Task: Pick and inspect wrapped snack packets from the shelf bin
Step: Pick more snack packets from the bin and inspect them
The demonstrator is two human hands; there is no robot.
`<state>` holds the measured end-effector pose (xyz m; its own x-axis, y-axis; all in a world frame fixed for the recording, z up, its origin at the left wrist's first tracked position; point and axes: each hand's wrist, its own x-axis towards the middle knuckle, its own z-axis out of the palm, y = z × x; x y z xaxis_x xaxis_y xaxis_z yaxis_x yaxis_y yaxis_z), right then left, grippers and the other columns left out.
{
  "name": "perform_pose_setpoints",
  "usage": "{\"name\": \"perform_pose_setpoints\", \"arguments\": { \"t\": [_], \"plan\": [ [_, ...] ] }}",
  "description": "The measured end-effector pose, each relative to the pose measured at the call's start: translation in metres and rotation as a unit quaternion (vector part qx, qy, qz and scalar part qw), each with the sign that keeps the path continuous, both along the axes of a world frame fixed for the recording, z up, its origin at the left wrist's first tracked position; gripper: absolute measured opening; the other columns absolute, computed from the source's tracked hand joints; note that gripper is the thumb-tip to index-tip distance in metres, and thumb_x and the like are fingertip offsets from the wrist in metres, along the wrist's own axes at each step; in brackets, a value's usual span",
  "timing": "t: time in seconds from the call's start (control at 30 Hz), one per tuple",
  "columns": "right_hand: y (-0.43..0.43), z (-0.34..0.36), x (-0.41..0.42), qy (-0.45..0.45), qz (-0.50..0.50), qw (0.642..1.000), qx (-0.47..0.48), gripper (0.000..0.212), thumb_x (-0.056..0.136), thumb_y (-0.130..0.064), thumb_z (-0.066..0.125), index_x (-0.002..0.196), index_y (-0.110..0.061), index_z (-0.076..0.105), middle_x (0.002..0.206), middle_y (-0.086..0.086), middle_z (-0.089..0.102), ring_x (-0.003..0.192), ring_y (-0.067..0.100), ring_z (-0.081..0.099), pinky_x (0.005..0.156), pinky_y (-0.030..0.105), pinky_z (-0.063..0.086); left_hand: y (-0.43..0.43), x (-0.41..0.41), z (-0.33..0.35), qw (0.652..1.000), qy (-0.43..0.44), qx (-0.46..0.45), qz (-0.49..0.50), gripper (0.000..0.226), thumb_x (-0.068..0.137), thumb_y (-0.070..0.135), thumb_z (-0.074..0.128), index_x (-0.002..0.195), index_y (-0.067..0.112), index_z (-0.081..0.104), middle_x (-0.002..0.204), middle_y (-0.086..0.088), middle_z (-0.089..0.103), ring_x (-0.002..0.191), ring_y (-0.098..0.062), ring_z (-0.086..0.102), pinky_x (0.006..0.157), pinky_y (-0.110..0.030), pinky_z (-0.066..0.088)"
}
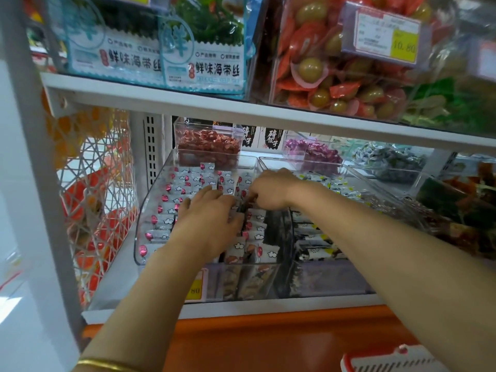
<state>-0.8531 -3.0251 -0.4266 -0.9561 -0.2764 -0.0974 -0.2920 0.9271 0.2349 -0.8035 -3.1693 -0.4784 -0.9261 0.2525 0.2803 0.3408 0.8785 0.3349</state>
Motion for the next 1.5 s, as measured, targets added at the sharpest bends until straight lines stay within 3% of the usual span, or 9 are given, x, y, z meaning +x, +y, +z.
{"name": "perform_pose_setpoints", "arguments": {
  "t": [0.13, 0.4, 0.67, 0.83, 0.9, 0.97, 1.1, 1.23, 1.5],
  "plan": [
    [0.002, 0.002, -0.013, 0.124, -0.004, 0.973, -0.196, 0.022, 0.086, -0.008, 0.05, 0.098, -0.017, 0.067, 0.114, 0.003, 0.064, 0.106, 0.022, 0.056, 0.086, 0.033, 0.044, -0.004, 0.001, 0.001, 1.0, 0.0, 0.01, 0.002, 0.039, 0.095, 0.032, 0.045, 0.132, 0.02, 0.048, 0.138, -0.003, 0.043, 0.135, -0.023, 0.026, 0.111, -0.049, 0.023],
    [-0.008, -0.017, -0.044, 0.105, -0.013, 0.993, -0.046, 0.01, 0.086, -0.008, 0.057, 0.083, -0.017, 0.058, 0.11, 0.012, 0.06, 0.107, 0.03, 0.054, 0.08, 0.033, 0.038, -0.007, 0.001, -0.001, 1.0, 0.006, 0.027, -0.005, 0.037, 0.094, 0.026, 0.046, 0.13, 0.018, 0.051, 0.13, -0.006, 0.047, 0.125, -0.026, 0.034, 0.107, -0.044, 0.029],
    [0.007, 0.007, -0.004, 0.22, -0.009, 0.941, -0.258, 0.007, 0.087, -0.008, 0.053, 0.082, -0.011, 0.05, 0.083, 0.007, 0.056, 0.079, 0.025, 0.054, 0.065, 0.033, 0.043, -0.019, 0.008, 0.001, 0.988, 0.051, 0.146, -0.002, 0.032, 0.093, 0.016, 0.049, 0.124, 0.013, 0.057, 0.128, -0.006, 0.051, 0.118, -0.024, 0.043, 0.099, -0.032, 0.038],
    [0.022, 0.003, 0.059, 0.309, -0.073, 0.793, -0.519, 0.019, 0.088, -0.014, 0.061, 0.076, -0.013, 0.046, 0.072, 0.007, 0.055, 0.065, 0.026, 0.057, 0.057, 0.035, 0.045, -0.018, 0.021, 0.013, 0.966, 0.06, 0.252, 0.001, 0.038, 0.096, 0.021, 0.047, 0.134, 0.018, 0.047, 0.132, -0.006, 0.05, 0.099, -0.014, 0.052, 0.085, -0.025, 0.041],
    [0.023, 0.0, 0.082, 0.272, -0.103, 0.713, -0.639, 0.017, 0.088, -0.012, 0.061, 0.076, -0.013, 0.049, 0.086, 0.017, 0.062, 0.073, 0.031, 0.065, 0.064, 0.043, 0.056, -0.017, 0.027, 0.015, 0.962, 0.028, 0.272, -0.017, 0.042, 0.097, 0.028, 0.043, 0.138, 0.019, 0.041, 0.134, -0.005, 0.049, 0.101, -0.014, 0.053, 0.088, -0.027, 0.042],
    [0.022, -0.001, 0.096, 0.193, -0.116, 0.63, -0.743, 0.008, 0.089, -0.008, 0.059, 0.084, -0.005, 0.054, 0.091, 0.017, 0.065, 0.07, 0.021, 0.069, 0.057, 0.032, 0.058, -0.014, 0.033, 0.017, 0.945, -0.033, 0.321, -0.044, 0.039, 0.099, 0.03, 0.038, 0.134, 0.015, 0.045, 0.123, -0.006, 0.057, 0.1, -0.017, 0.058, 0.087, -0.034, 0.048],
    [0.015, -0.001, 0.109, 0.14, -0.129, 0.568, -0.801, 0.012, 0.09, -0.006, 0.057, 0.096, 0.004, 0.056, 0.088, 0.014, 0.066, 0.061, 0.013, 0.067, 0.052, 0.023, 0.055, -0.006, 0.04, 0.024, 0.839, -0.157, 0.514, -0.084, 0.029, 0.101, 0.023, 0.034, 0.095, 0.01, 0.059, 0.084, -0.008, 0.067, 0.063, -0.009, 0.062, 0.062, -0.03, 0.053],
    [0.018, -0.002, 0.119, 0.1, -0.129, 0.507, -0.847, 0.007, 0.089, -0.006, 0.059, 0.087, 0.001, 0.06, 0.083, 0.013, 0.069, 0.066, 0.019, 0.068, 0.053, 0.022, 0.053, -0.001, 0.041, 0.029, 0.735, -0.21, 0.64, -0.08, 0.03, 0.099, 0.029, 0.041, 0.089, 0.007, 0.059, 0.064, -0.006, 0.067, 0.061, -0.015, 0.06, 0.058, -0.024, 0.054],
    [0.016, -0.026, 0.13, -0.062, -0.151, 0.239, -0.957, 0.023, 0.068, -0.024, 0.072, 0.084, -0.008, 0.072, 0.078, 0.007, 0.07, 0.068, 0.016, 0.068, 0.051, 0.02, 0.053, 0.012, 0.039, 0.032, 0.621, -0.247, 0.742, -0.059, 0.022, 0.093, 0.024, 0.054, 0.076, 0.009, 0.057, 0.051, 0.002, 0.06, 0.057, -0.01, 0.053, 0.054, -0.019, 0.051]
  ]
}}
